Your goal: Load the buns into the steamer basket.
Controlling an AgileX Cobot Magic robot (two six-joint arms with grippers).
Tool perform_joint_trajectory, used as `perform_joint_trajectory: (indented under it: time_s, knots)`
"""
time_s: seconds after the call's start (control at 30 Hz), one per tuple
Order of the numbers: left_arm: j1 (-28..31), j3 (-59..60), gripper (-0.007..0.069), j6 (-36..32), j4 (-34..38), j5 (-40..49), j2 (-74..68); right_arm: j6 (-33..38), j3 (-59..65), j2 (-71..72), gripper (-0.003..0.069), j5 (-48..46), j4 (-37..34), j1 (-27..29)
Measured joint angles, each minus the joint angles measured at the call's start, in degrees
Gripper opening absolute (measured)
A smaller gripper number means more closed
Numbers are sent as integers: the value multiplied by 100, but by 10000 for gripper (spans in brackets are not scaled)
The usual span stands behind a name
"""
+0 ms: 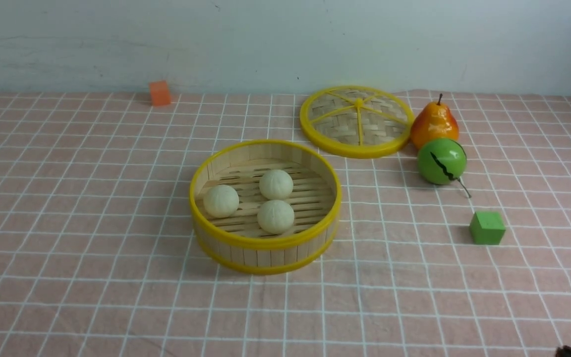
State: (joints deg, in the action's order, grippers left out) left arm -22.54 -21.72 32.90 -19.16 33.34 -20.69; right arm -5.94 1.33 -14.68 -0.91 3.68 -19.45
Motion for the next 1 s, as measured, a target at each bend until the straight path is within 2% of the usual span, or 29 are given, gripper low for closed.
perform_joint_trajectory:
  time_s: [0.13,0.17,0.27,0.4,0.57,1.0]
  knots:
    - [0,3,47,0,-3,9,-6,-109,6,1328,-10,-1233,-176,668]
    - [0,3,47,0,-3,9,-6,-109,6,1362,-10,-1267,-182,668]
    - [0,3,50,0,-2,17,0,-123,0,1515,-10,-1880,-368,1158]
    - [0,3,50,0,15,12,0,-123,-39,1515,-8,-2098,-648,1647]
    - [0,3,53,0,27,12,0,-123,-45,1520,-2,-2136,-722,1863]
    - [0,3,59,0,27,7,0,-127,-45,1520,4,-2147,-724,1871]
